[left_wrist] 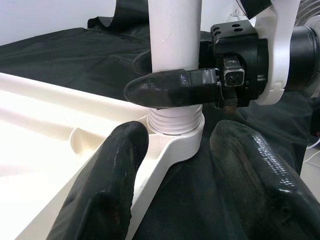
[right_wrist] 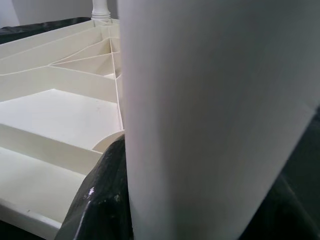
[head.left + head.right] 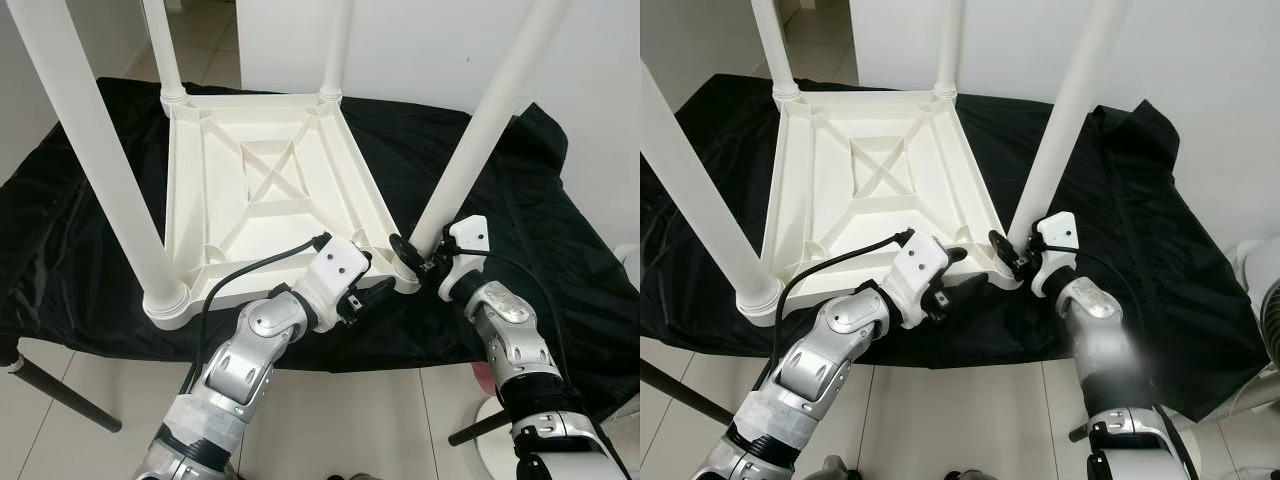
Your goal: Building children table
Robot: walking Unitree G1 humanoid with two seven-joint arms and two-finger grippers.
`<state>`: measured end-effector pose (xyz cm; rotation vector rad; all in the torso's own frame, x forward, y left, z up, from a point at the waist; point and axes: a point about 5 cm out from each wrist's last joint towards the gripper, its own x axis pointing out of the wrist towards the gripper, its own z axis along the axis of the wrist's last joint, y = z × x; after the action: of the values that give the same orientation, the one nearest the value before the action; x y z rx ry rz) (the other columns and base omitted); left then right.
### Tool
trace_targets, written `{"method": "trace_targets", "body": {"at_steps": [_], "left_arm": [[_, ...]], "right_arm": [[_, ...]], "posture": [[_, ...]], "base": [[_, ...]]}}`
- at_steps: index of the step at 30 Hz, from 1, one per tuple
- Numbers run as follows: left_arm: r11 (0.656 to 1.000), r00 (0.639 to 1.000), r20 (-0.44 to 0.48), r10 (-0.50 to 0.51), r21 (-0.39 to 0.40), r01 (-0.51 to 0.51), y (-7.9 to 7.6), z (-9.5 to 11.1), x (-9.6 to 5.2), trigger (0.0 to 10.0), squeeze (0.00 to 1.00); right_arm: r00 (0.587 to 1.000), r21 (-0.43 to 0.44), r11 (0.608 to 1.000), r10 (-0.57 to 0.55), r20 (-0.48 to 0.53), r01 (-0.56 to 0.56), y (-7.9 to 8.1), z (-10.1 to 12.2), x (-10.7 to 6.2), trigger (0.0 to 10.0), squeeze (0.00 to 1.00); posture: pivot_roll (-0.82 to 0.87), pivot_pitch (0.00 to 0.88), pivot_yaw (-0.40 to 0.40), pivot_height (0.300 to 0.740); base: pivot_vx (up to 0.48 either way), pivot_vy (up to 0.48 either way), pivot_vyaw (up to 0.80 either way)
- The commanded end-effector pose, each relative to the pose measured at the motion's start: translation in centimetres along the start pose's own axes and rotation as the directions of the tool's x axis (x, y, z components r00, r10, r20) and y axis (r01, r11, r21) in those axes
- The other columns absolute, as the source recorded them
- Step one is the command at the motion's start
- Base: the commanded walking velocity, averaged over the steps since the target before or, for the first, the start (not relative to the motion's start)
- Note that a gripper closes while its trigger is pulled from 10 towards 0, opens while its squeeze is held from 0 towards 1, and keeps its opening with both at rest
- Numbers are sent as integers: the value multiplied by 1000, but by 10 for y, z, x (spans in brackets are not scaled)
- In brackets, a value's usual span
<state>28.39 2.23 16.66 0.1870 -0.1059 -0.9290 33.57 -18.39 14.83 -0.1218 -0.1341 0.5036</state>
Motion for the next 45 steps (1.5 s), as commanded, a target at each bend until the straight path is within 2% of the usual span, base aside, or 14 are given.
{"method": "trace_targets", "body": {"at_steps": [1,19,21,22,25,26,29,31,33,35,42,43,44,45], "left_arm": [[1000,1000,-3,5,8,-5,-2,0,1,10000,0],[1000,1000,-15,18,3,-18,0,-2,1,10000,0],[1000,1000,-17,18,0,-18,1,-2,1,10000,0],[1000,1000,-19,18,-2,-18,1,-3,1,10000,0],[1000,1000,-20,18,-2,-18,1,-3,1,10000,0],[1000,1000,-20,17,-3,-17,1,-3,2,10000,0],[1000,1000,-20,17,-3,-17,1,-3,2,10000,0],[1000,1000,-20,16,-3,-16,1,-3,2,10000,0],[1000,1000,-21,16,-5,-16,1,-3,2,10000,0],[1000,1000,-21,17,-5,-17,0,-3,2,10000,0],[1000,1000,-23,19,-7,-19,1,-4,2,10000,0],[1000,1000,-23,20,-7,-20,1,-4,2,10000,0],[1000,1000,-23,20,-7,-20,1,-4,2,10000,0],[1000,999,-23,22,-8,-22,1,-3,2,10000,0]], "right_arm": [[999,-19,1000,9,-47,-10,-1,-8,-5,10000,0],[974,42,973,-224,-29,225,7,0,0,10000,0],[957,74,954,-290,-29,291,12,-1,0,10000,0],[934,98,929,-355,-31,356,16,-1,-2,10000,0],[909,118,901,-415,-37,417,22,-2,-3,10000,0],[873,135,863,-485,-46,487,28,-3,-4,10000,0],[849,144,837,-526,-52,528,33,-3,-5,10000,0],[806,187,786,-587,-78,590,45,-5,-4,10000,0],[803,208,778,-589,-85,593,56,-4,1,10000,0],[809,214,782,-582,-85,585,59,-3,2,10000,0],[803,207,778,-592,-72,593,54,1,0,10000,0],[802,208,778,-594,-60,592,53,2,-1,10000,682],[802,208,778,-594,-60,592,53,2,-1,10000,682],[800,210,776,-598,-53,594,53,4,-2,10000,1000]], "posture": [[5,80,-75,740],[-5,92,-67,740],[-7,93,-66,740],[-8,93,-65,740],[-10,94,-62,740],[-12,92,-60,740],[-12,92,-60,740],[-11,91,-61,740],[-8,90,-61,740],[-8,90,-61,740],[-6,92,-65,740],[-6,92,-65,740],[-6,92,-65,740],[-6,92,-66,740]], "base": [[0,0,0],[0,0,0],[0,0,0],[0,0,0],[0,0,0],[0,0,0],[0,0,0],[0,0,0],[0,0,0],[0,0,0],[0,0,0],[0,0,0],[0,0,0],[0,0,0]]}}
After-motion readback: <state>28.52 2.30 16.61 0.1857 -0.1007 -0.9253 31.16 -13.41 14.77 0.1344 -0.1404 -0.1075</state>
